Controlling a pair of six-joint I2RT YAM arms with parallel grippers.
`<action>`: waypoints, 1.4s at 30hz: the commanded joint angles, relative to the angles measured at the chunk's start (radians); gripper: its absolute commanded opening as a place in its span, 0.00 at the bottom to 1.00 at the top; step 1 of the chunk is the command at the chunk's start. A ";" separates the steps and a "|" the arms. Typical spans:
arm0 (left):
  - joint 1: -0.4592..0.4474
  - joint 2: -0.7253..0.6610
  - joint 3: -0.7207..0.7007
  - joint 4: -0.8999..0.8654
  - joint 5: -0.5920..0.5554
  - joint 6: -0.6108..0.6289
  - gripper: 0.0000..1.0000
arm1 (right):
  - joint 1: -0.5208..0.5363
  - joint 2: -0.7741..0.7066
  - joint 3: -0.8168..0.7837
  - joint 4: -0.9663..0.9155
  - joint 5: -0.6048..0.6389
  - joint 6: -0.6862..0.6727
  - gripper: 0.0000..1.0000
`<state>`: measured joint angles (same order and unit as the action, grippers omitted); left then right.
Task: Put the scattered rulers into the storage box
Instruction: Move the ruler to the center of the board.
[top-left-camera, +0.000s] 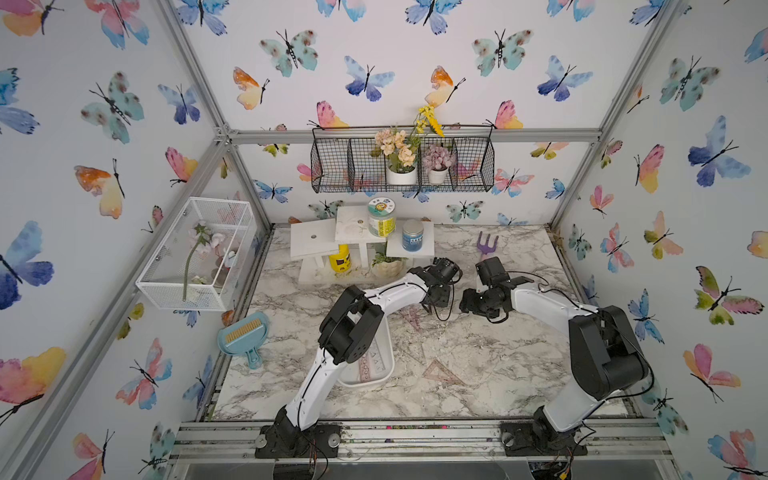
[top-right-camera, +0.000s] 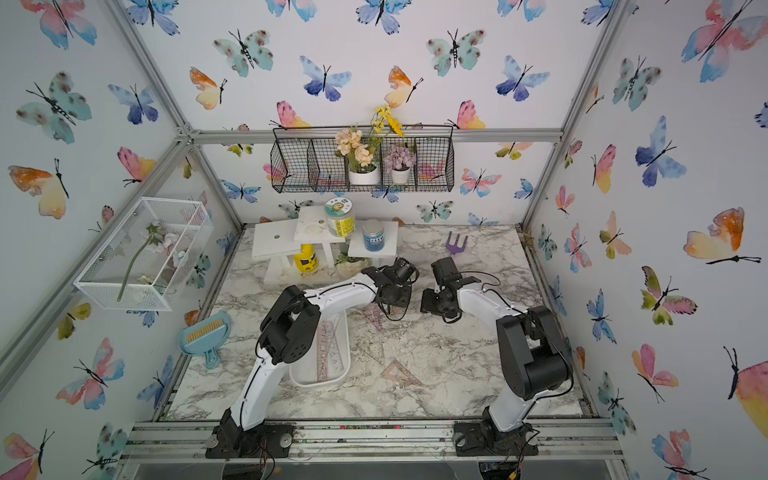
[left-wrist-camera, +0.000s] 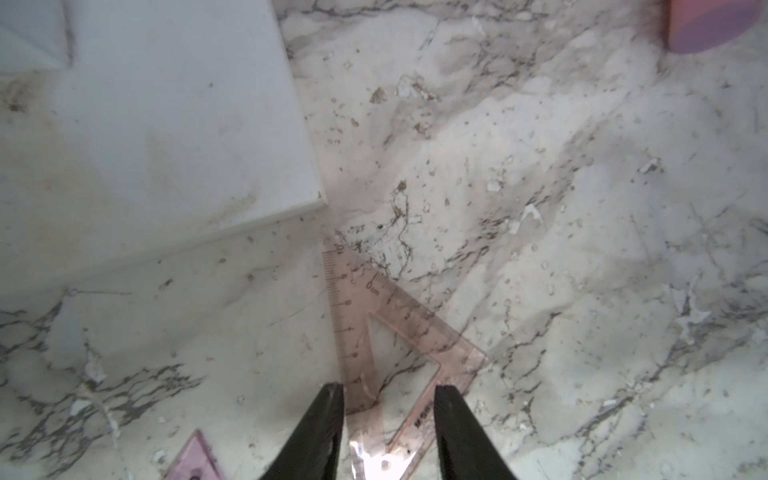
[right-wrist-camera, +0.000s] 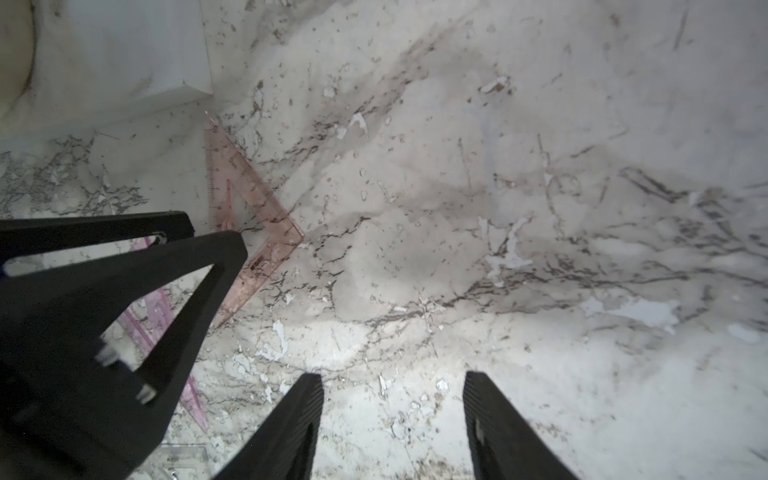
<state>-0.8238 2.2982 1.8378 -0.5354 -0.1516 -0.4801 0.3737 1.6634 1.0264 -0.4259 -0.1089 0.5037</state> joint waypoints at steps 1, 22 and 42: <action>0.005 0.012 -0.013 -0.010 -0.055 -0.011 0.41 | -0.005 -0.026 -0.019 0.003 -0.013 -0.005 0.60; -0.051 -0.094 -0.276 0.080 -0.045 -0.060 0.38 | -0.009 -0.061 -0.046 0.009 -0.012 0.004 0.60; -0.100 -0.369 -0.397 0.049 -0.083 -0.062 0.38 | -0.005 -0.052 0.005 0.017 -0.070 0.010 0.59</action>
<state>-0.9234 2.0594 1.4288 -0.4175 -0.2230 -0.5362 0.3706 1.5707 0.9771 -0.4118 -0.1452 0.5125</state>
